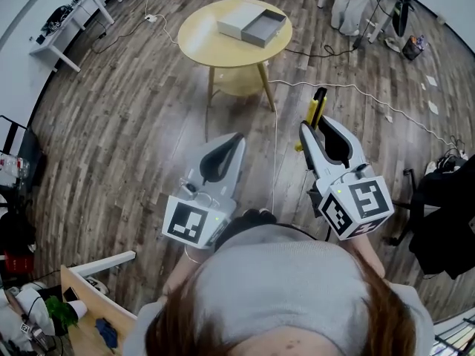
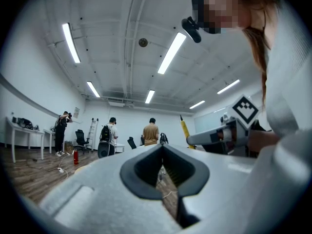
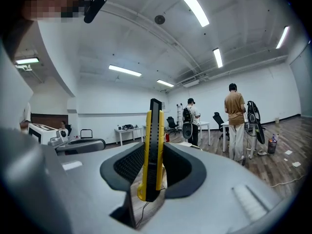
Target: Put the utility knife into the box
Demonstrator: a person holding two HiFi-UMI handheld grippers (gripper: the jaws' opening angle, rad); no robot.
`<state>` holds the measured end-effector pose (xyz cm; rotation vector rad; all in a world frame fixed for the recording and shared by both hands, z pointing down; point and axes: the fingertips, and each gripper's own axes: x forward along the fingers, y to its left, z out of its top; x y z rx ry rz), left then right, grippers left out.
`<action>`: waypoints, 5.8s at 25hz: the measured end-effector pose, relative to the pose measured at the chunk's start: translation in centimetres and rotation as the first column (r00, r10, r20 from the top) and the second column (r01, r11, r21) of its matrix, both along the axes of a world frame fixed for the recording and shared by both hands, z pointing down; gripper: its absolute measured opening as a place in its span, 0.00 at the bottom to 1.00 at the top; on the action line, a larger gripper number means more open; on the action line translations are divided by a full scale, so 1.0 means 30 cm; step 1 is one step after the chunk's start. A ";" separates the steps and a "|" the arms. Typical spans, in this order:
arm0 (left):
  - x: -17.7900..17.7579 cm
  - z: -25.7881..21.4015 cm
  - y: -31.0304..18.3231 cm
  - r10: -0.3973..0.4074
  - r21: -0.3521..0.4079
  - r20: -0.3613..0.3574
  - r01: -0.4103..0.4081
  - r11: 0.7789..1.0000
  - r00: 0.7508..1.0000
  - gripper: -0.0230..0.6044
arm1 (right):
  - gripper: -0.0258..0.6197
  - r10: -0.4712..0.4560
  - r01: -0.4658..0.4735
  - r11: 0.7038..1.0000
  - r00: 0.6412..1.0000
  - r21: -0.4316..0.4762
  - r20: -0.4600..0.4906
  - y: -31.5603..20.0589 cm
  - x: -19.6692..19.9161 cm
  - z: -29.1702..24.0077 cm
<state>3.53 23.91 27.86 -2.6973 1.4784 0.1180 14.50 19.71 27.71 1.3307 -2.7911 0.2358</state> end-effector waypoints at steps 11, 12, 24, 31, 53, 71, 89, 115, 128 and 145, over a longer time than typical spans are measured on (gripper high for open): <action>-0.005 0.038 -0.043 -0.036 -0.024 -0.024 0.036 0.999 0.999 0.04 | 0.23 -0.028 0.028 0.999 1.000 -0.041 0.007 -0.063 0.004 0.049; -0.009 0.043 -0.052 -0.036 -0.025 -0.024 0.035 0.999 0.999 0.04 | 0.23 -0.027 0.027 0.999 1.000 -0.041 0.008 -0.073 -0.001 0.051; -0.102 0.064 -0.303 -0.011 -0.025 -0.034 0.010 1.000 0.999 0.04 | 0.23 -0.020 0.020 0.998 1.000 -0.057 0.002 -0.305 -0.114 0.081; -0.211 0.053 -0.563 0.002 -0.017 -0.024 -0.003 1.000 1.000 0.04 | 0.23 -0.012 0.013 0.998 1.000 -0.061 0.014 -0.551 -0.221 0.078; -0.385 0.086 -1.099 0.118 -0.058 -0.012 -0.118 0.991 0.993 0.04 | 0.23 0.095 -0.092 0.991 0.995 -0.096 0.026 -1.054 -0.396 0.102; -0.396 0.079 -1.660 0.071 -0.041 -0.006 -0.071 0.997 0.997 0.04 | 0.23 0.033 -0.031 0.995 0.999 -0.091 0.024 -1.623 -0.432 0.105; -0.434 0.099 -2.010 0.032 -0.069 -0.020 -0.033 0.997 0.999 0.04 | 0.23 0.002 0.001 0.986 1.000 -0.169 0.019 -1.967 -0.496 0.160; -0.405 0.141 -2.069 0.157 -0.101 -0.044 -0.161 0.982 0.987 0.04 | 0.23 0.292 -0.218 0.736 0.956 -0.641 0.010 -2.047 -0.424 0.643; -0.389 0.170 -2.076 0.162 -0.127 -0.041 -0.166 0.978 0.986 0.04 | 0.23 0.403 -0.285 0.556 0.914 -0.781 -0.046 -2.049 -0.373 0.892; -0.407 0.167 -2.100 0.150 -0.127 -0.044 -0.155 0.980 0.988 0.04 | 0.23 0.423 -0.303 0.380 0.897 -0.874 -0.127 -2.050 -0.374 1.102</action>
